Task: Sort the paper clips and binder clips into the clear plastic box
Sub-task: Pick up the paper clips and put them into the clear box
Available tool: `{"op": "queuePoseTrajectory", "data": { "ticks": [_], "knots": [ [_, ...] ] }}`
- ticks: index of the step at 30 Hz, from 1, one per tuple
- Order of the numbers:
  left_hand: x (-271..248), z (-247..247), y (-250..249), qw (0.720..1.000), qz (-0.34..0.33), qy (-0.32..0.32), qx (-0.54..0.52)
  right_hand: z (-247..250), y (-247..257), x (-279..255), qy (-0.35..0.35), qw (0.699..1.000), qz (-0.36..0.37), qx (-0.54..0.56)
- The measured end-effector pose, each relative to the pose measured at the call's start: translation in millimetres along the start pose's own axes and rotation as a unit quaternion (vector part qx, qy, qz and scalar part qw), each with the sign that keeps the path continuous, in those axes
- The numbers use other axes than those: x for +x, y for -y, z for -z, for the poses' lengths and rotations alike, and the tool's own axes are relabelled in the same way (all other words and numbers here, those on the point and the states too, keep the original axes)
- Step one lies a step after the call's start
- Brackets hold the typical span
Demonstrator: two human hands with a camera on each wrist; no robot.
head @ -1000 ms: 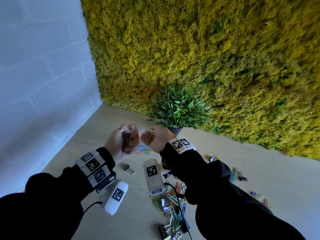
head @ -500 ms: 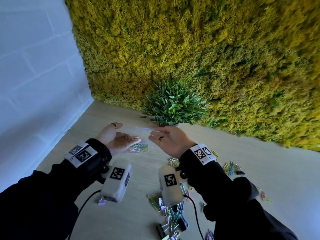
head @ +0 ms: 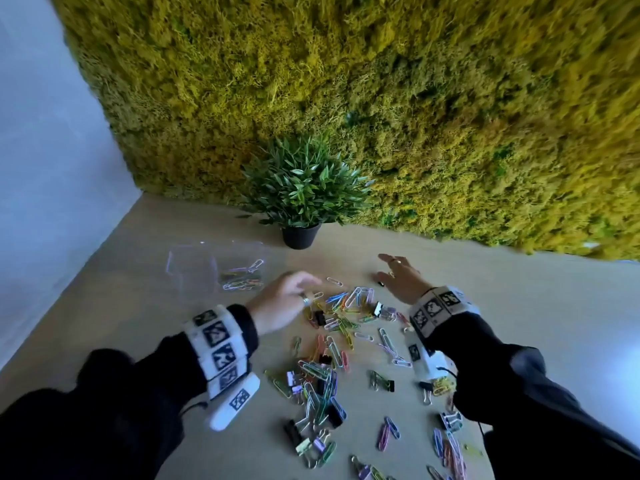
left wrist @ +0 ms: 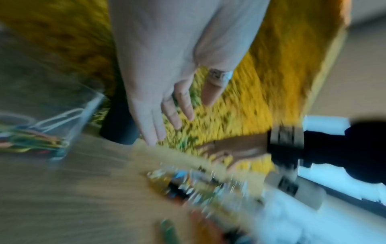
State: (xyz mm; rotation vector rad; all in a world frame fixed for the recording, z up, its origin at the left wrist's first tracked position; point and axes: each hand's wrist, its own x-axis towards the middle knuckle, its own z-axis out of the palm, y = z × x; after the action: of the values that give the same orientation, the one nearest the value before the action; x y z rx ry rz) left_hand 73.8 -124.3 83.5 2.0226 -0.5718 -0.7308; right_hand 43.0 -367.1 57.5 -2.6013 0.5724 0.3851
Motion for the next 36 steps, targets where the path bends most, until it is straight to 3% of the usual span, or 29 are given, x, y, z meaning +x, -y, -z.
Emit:
{"op": "queuePoseTrajectory", "data": {
  "ticks": [2,5,8,11,12,14,16,18,23,36],
  "knots": [
    [21.9,-23.2,4.3,0.985,-0.031,0.053,0.164,-19.9,-0.6,-1.2,0.006,0.996,0.051,-0.077],
    [42.8,-38.6,6.3,0.953,-0.022,0.104,0.282,-40.7,13.4,-8.5,0.034,0.966,0.134,-0.22],
    [42.2,-43.3,12.8,0.931,-0.013,0.142,0.337,-57.9,7.5,-23.2,-0.007,0.94,0.187,-0.285],
    [21.2,-46.1,25.4,0.928,-0.038,0.143,0.341,-84.9,-9.0,-42.0,0.029,0.894,0.243,-0.374],
    [12.2,-46.8,30.7,0.93,-0.045,0.141,0.335,-85.3,-11.9,-49.4,-0.002,0.9,0.242,-0.362],
    [-6.0,-47.5,38.1,0.942,-0.057,0.115,0.31,-73.4,-12.5,-64.7,-0.025,0.945,0.232,-0.23],
    [-11.7,-45.6,40.7,0.955,-0.063,0.066,0.284,-67.6,-16.3,-67.3,0.027,0.955,0.261,-0.138],
    [-6.9,-42.4,41.1,0.964,-0.055,0.035,0.258,-64.7,-12.0,-67.9,0.053,0.957,0.259,-0.119],
    [4.3,-40.6,41.8,0.955,-0.039,0.043,0.29,-66.4,-5.1,-56.8,0.079,0.972,0.219,-0.025],
    [20.3,-47.1,30.4,0.963,0.039,0.015,0.266,-74.9,12.8,-66.3,0.079,0.983,0.168,-0.006]
  ]
}}
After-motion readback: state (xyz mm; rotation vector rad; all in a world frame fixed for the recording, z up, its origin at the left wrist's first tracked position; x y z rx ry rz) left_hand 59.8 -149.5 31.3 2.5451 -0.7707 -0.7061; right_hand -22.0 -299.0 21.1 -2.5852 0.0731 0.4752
